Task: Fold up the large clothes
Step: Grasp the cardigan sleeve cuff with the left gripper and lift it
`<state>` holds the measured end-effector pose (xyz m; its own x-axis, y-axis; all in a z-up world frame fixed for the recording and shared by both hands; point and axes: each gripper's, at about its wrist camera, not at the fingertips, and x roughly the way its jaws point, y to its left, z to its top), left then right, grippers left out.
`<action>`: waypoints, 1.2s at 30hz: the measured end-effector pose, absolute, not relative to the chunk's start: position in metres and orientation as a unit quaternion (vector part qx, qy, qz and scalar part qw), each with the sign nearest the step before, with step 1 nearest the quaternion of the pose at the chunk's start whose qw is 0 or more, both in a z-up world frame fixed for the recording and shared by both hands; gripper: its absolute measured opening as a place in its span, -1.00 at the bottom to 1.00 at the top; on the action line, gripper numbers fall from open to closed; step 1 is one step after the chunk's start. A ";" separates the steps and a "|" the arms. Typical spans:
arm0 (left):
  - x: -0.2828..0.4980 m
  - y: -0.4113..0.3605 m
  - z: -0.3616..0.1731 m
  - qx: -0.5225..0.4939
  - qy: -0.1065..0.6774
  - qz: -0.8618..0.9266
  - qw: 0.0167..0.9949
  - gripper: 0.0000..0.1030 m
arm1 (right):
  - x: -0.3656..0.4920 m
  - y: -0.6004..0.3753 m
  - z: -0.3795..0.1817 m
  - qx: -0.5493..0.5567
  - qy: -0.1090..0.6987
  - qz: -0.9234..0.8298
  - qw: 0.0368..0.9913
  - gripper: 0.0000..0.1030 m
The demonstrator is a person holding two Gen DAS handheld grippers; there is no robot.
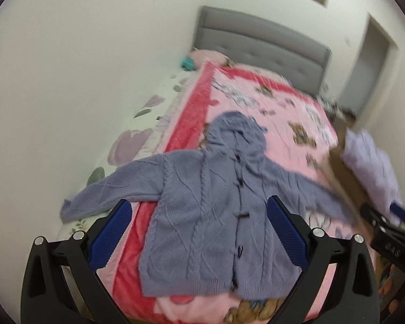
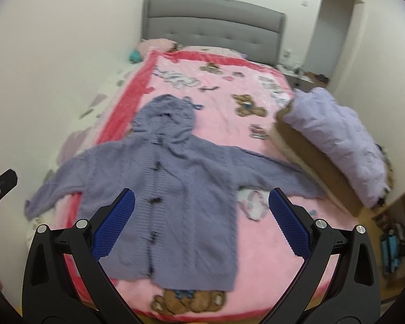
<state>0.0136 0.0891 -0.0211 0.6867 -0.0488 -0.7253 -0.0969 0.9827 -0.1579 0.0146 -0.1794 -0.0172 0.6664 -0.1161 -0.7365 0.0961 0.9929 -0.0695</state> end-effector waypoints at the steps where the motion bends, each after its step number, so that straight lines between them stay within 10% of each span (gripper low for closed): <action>1: 0.015 0.102 -0.027 -0.106 0.387 0.012 0.916 0.90 | 0.019 -0.173 -0.020 -0.014 0.406 -0.053 0.912 0.85; 20: 0.055 0.415 -0.364 -0.385 0.315 0.228 0.837 0.90 | 0.094 -0.014 -0.124 -0.064 0.490 0.126 0.860 0.85; 34: 0.072 0.471 -0.425 -0.448 0.287 0.324 0.782 0.90 | 0.114 0.010 -0.177 -0.081 0.555 0.129 0.818 0.85; 36: 0.077 0.467 -0.424 -0.437 0.286 0.333 0.785 0.67 | 0.116 0.012 -0.179 -0.083 0.559 0.127 0.815 0.85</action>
<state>0.0768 0.4670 -0.4239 0.6151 0.2728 -0.7398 -0.7723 0.3974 -0.4956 0.1163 0.0118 -0.1792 0.3429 0.1140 -0.9324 -0.2989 0.9543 0.0068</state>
